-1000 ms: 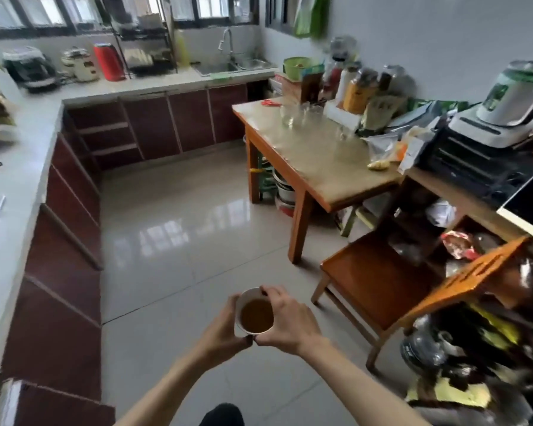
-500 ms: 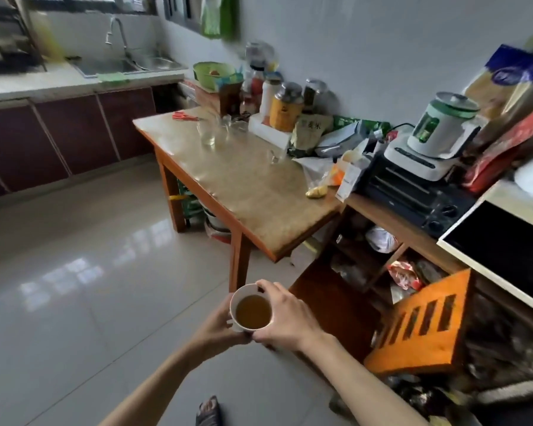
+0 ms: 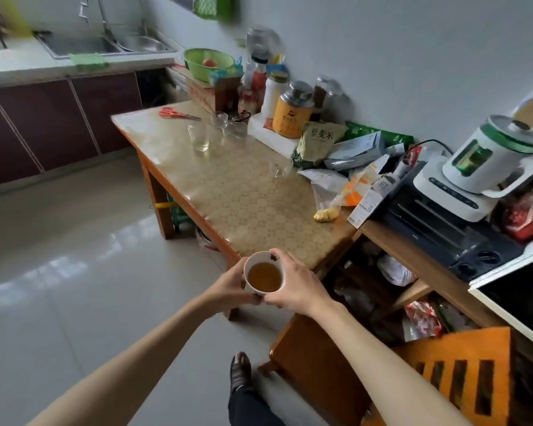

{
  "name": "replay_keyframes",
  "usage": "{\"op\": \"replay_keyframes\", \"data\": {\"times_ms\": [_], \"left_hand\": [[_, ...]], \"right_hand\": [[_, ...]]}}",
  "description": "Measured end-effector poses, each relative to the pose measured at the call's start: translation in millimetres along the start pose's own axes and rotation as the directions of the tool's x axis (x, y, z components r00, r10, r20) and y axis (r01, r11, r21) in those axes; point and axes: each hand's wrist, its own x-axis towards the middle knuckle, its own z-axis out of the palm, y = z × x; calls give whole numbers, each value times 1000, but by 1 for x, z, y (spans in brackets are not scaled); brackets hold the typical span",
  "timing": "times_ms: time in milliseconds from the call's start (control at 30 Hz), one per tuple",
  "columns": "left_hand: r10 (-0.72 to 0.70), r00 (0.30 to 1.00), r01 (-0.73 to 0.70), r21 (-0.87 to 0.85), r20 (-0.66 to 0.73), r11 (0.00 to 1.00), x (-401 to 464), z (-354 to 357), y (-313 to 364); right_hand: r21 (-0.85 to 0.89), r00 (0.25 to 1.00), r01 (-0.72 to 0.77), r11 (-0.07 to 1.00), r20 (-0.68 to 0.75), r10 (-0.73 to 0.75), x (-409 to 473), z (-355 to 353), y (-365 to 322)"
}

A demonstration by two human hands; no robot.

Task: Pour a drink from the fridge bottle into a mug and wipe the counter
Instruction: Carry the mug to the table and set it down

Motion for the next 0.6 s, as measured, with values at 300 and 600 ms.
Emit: {"op": "replay_keyframes", "data": {"times_ms": [300, 600], "left_hand": [[-87, 995, 90, 69, -50, 994, 136, -33, 4], [-135, 990, 139, 96, -49, 986, 242, -39, -21]], "right_hand": [[23, 999, -35, 999, 14, 35, 128, -30, 57], [16, 996, -59, 998, 74, 57, 217, -39, 114]]}}
